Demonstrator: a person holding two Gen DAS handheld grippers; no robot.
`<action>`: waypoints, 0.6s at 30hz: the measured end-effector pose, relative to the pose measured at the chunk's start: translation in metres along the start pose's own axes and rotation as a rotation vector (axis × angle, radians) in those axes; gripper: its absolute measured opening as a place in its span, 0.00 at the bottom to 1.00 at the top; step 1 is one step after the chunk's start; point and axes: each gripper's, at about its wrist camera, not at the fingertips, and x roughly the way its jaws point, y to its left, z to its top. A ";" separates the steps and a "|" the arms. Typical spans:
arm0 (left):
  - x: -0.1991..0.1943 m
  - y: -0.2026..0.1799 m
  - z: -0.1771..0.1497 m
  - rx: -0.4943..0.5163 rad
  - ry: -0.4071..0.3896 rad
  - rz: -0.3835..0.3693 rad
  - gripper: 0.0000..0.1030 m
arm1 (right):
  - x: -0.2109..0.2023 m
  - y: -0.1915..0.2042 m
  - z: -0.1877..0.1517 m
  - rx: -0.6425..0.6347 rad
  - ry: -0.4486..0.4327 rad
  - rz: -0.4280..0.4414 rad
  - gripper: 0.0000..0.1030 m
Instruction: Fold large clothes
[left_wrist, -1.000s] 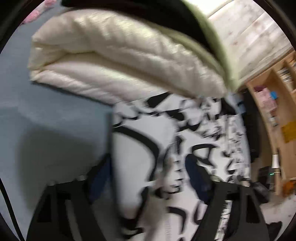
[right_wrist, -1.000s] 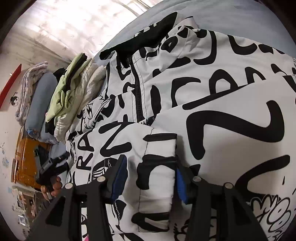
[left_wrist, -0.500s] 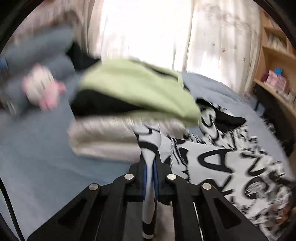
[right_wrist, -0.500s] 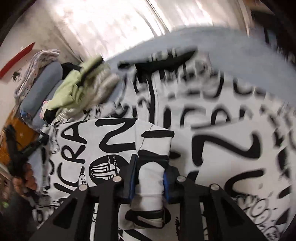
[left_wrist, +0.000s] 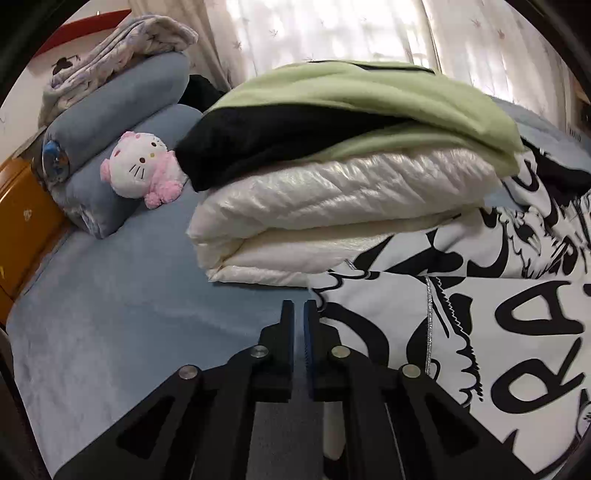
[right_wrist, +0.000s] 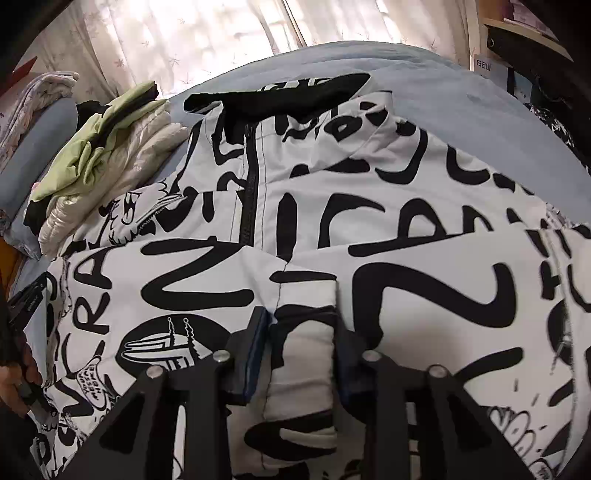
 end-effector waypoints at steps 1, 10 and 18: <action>-0.008 0.003 0.002 0.009 -0.004 -0.030 0.06 | -0.007 -0.001 0.001 -0.006 -0.005 -0.007 0.35; -0.099 -0.021 -0.010 0.163 0.024 -0.224 0.22 | -0.077 0.033 -0.029 -0.087 -0.087 0.074 0.35; -0.128 -0.081 -0.074 0.137 0.136 -0.338 0.22 | -0.055 0.101 -0.067 -0.150 0.030 0.232 0.35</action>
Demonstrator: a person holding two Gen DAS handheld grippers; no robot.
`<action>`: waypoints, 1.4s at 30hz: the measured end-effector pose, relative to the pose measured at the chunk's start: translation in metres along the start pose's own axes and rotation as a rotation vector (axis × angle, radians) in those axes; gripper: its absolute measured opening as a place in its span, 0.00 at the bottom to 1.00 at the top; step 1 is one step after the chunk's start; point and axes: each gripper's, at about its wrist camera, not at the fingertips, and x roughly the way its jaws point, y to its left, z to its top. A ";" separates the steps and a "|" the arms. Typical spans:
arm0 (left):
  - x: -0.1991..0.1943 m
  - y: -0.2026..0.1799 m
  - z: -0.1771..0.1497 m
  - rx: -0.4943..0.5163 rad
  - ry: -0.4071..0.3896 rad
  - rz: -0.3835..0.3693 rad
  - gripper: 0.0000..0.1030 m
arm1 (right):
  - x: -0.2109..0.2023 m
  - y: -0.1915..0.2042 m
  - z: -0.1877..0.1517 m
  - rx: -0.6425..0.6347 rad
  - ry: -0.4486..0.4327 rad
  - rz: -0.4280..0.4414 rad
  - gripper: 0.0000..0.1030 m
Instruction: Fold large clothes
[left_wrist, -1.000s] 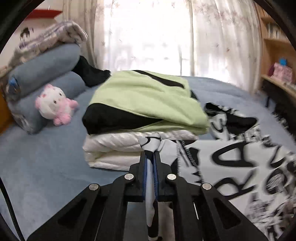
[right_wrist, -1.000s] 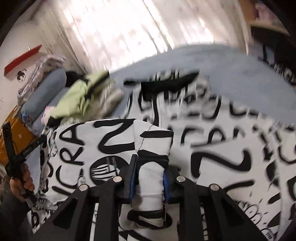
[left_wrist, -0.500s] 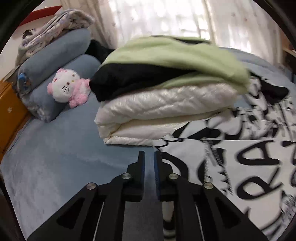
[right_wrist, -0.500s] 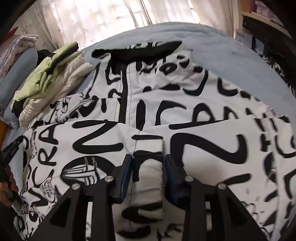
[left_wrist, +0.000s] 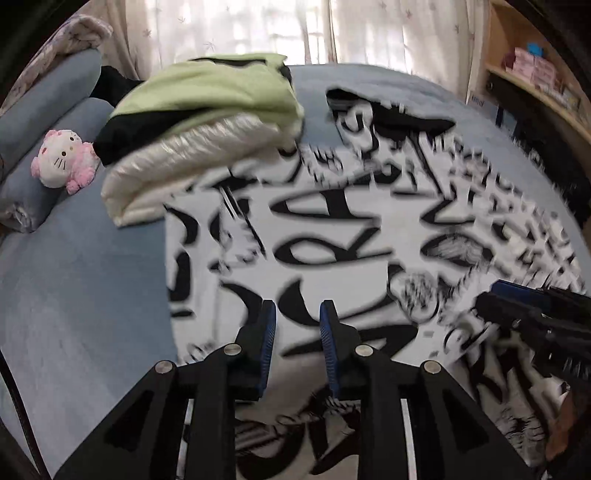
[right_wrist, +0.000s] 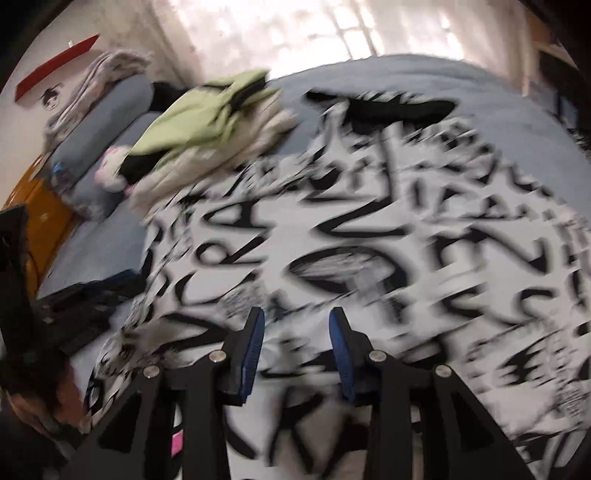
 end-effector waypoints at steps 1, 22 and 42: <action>0.010 -0.003 -0.007 -0.005 0.026 0.012 0.22 | 0.006 0.006 -0.005 -0.017 0.018 -0.005 0.35; 0.028 0.042 -0.028 -0.043 0.083 0.060 0.22 | -0.003 -0.087 -0.011 0.136 0.009 -0.162 0.17; -0.015 0.045 -0.044 -0.075 0.074 0.077 0.55 | -0.030 -0.070 -0.040 0.200 -0.015 -0.076 0.30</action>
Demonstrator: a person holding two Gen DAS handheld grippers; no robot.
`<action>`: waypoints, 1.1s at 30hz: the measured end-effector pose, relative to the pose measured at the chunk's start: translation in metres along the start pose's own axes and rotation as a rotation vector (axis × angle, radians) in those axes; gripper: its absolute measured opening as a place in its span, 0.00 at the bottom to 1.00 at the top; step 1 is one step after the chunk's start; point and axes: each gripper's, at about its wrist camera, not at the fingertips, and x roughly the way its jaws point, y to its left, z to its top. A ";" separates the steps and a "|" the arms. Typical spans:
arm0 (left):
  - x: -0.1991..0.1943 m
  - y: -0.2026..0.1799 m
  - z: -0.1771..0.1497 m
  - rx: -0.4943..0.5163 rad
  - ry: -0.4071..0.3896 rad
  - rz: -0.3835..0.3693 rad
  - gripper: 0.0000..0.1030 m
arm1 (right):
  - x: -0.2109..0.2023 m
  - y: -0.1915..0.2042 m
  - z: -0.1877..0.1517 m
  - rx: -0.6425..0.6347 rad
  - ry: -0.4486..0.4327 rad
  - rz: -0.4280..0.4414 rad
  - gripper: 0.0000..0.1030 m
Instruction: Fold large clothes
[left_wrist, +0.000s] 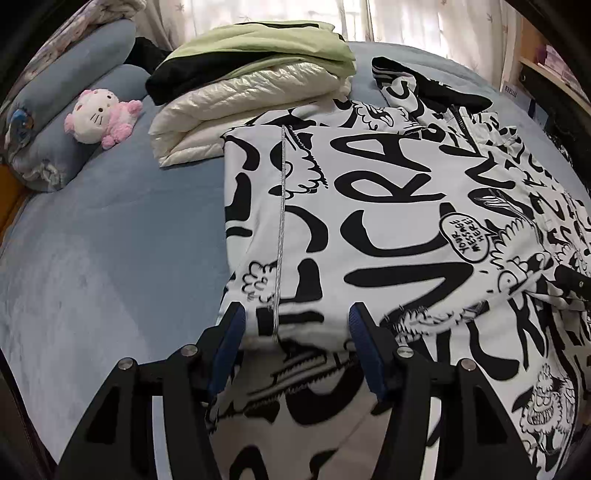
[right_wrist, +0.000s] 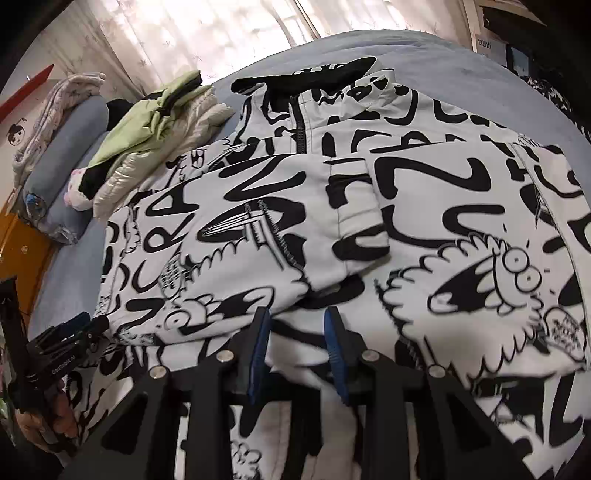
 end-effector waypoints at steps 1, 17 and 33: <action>-0.004 0.001 -0.003 -0.003 0.003 -0.001 0.55 | -0.003 0.002 -0.003 0.000 -0.001 0.007 0.30; -0.085 0.021 -0.069 -0.047 -0.017 0.000 0.55 | -0.095 0.017 -0.066 0.016 -0.120 0.056 0.30; -0.126 0.083 -0.140 -0.163 0.016 -0.201 0.56 | -0.188 -0.016 -0.133 0.033 -0.214 0.036 0.46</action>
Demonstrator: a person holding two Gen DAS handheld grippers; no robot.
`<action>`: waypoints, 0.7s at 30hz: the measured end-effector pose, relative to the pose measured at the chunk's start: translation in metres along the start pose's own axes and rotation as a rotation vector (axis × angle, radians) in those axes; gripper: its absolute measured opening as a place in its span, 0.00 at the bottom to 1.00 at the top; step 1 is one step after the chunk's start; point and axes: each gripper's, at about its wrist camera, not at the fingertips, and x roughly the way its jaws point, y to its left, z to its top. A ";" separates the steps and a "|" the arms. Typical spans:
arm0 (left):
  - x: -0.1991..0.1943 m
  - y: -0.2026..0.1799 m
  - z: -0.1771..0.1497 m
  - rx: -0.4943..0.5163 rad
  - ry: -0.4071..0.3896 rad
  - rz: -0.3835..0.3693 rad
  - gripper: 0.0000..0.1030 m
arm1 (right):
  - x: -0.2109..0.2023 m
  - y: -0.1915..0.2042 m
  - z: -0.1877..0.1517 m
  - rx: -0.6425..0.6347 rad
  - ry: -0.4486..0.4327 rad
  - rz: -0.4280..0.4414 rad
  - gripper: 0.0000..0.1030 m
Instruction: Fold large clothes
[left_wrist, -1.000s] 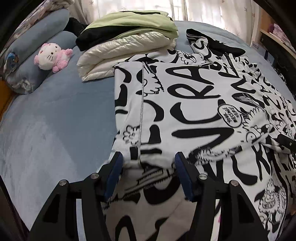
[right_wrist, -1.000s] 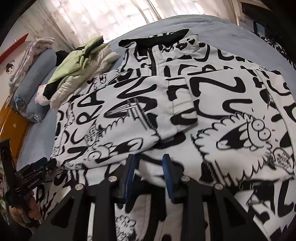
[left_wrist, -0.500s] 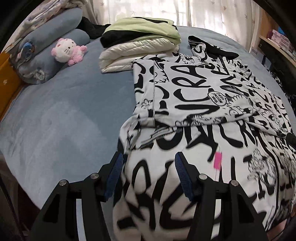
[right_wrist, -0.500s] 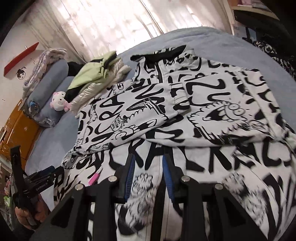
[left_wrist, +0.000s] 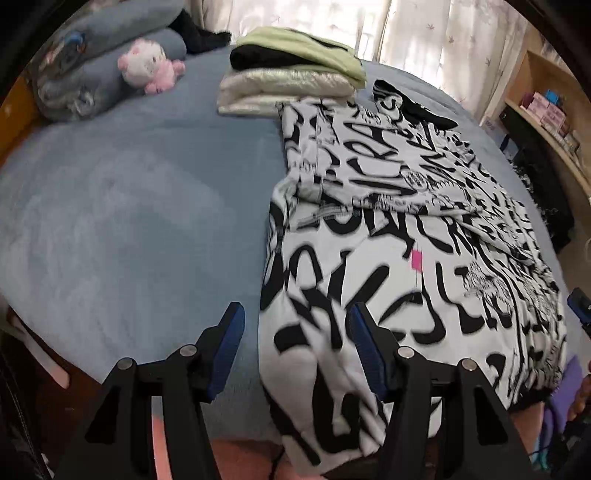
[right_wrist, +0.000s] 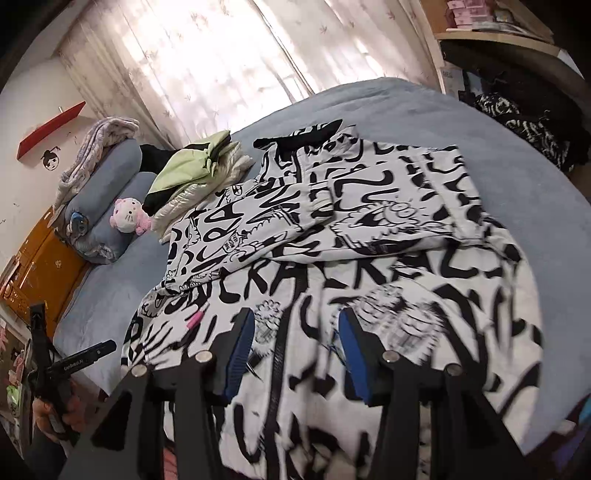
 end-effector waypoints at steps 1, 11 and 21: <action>0.003 0.004 -0.004 -0.016 0.016 -0.016 0.56 | -0.006 -0.005 -0.003 0.006 0.000 0.006 0.46; 0.034 0.010 -0.043 -0.051 0.093 -0.154 0.56 | -0.047 -0.075 -0.039 0.099 0.012 -0.050 0.46; 0.042 0.003 -0.046 -0.049 0.084 -0.153 0.67 | -0.061 -0.142 -0.072 0.278 0.020 -0.092 0.46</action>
